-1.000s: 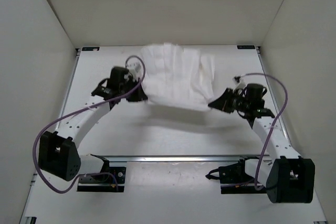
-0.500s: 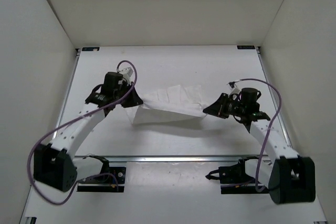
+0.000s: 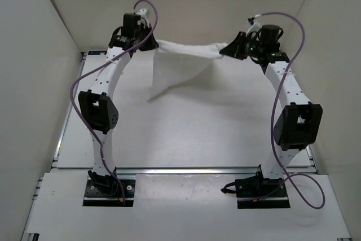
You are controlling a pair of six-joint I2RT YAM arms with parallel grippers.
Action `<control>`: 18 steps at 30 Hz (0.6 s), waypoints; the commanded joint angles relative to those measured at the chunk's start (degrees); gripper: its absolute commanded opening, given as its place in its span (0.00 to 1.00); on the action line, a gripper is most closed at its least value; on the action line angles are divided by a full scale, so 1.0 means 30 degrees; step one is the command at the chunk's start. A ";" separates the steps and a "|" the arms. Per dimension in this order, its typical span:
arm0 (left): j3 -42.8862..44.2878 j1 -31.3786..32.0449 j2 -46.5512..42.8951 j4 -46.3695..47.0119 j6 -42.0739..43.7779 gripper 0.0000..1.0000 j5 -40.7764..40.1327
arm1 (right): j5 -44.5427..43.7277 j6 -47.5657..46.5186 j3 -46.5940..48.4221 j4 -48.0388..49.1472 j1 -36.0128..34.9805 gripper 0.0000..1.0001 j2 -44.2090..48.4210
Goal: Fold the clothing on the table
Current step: Flatten the skirt out
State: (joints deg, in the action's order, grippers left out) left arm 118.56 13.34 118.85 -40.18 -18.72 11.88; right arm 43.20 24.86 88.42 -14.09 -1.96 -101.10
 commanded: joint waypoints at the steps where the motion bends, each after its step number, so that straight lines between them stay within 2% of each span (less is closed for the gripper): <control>1: 0.4229 0.0065 -0.1876 -0.0825 0.1554 0.00 -0.3578 | -0.1742 -0.2222 0.3744 -0.1603 0.0476 0.00 0.1530; 3: 0.1368 0.0064 -0.4824 0.0699 0.1552 0.00 -0.3813 | -0.2152 -0.2339 0.2583 -0.1312 0.0418 0.00 0.3397; 6: -0.3789 0.0180 -0.7964 0.2317 0.2109 0.00 -0.3930 | -0.3057 -0.2223 -0.3348 -0.0433 0.0564 0.01 0.6558; 10: -1.1372 0.0852 -1.1455 0.2321 0.2314 0.00 -0.3465 | -0.3208 -0.0995 -1.0565 -0.0548 0.0507 0.00 1.0958; 11: -1.3745 0.1145 -1.2505 0.2262 0.2053 0.00 -0.3288 | -0.3035 -0.0267 -1.3014 -0.0433 0.0448 0.00 1.3402; 12: -1.4900 0.1351 -1.3676 0.2117 0.1587 0.00 -0.2996 | -0.3236 0.0320 -1.5272 -0.0518 0.0099 0.00 1.4180; 14: -1.9256 0.1849 -1.5352 0.1592 0.0797 0.00 -0.1448 | -0.3239 0.2014 -1.8146 -0.0578 -0.0428 0.00 1.7249; 15: -2.0234 0.2228 -1.6257 0.1356 0.0356 0.00 -0.1208 | -0.2803 0.3243 -1.9790 -0.0375 -0.0896 0.00 1.8047; 17: -2.3306 0.3253 -1.7813 0.0013 -0.0317 0.00 -0.0650 | -0.2740 0.4655 -2.1436 -0.0458 -0.1454 0.01 2.0680; 18: -2.4422 0.3895 -1.8863 -0.0226 -0.0815 0.00 -0.0533 | -0.3320 0.4430 -2.0983 -0.0954 -0.1341 0.00 2.1098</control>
State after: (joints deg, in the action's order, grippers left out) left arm 51.72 23.14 70.67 -35.48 -18.37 13.91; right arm 38.35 33.08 25.78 -16.51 -6.11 -43.59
